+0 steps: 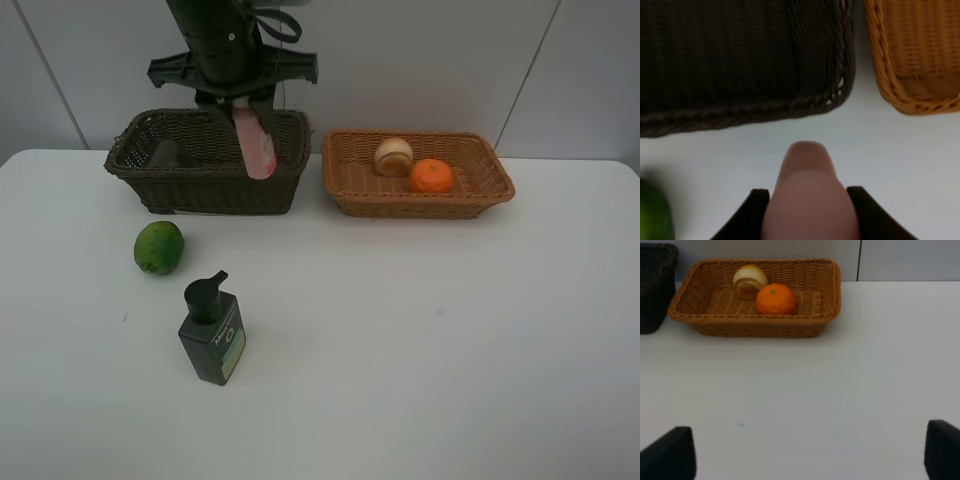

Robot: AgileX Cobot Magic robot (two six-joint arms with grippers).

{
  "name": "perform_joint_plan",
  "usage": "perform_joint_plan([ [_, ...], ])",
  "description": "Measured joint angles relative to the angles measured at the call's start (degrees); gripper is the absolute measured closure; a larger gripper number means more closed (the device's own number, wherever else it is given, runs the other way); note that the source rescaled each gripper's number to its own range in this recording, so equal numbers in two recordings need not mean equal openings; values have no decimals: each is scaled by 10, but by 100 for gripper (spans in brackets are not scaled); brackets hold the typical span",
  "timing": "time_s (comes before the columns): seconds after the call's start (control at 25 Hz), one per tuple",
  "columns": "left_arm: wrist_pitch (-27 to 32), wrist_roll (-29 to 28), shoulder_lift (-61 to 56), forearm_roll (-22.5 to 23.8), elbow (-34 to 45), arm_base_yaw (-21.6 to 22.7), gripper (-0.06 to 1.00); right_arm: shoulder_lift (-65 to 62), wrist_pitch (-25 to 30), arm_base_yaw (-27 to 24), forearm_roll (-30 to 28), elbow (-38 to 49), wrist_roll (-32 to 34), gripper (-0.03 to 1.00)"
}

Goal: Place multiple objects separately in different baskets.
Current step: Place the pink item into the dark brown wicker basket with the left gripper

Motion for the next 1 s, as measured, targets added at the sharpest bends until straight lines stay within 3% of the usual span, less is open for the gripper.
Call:
perform_joint_plan([
  [0.2,-39,1,-1,94,-9,31,93,0,0,0,0,0,0,-2],
  [0.36,-116,1,-1,139,-2,47,93,0,0,0,0,0,0,-2],
  [0.56,-211,1,25,142,24,63,93,0,0,0,0,0,0,-2],
  [1.0,-279,1,141,129,31,88,93,0,0,0,0,0,0,-2],
])
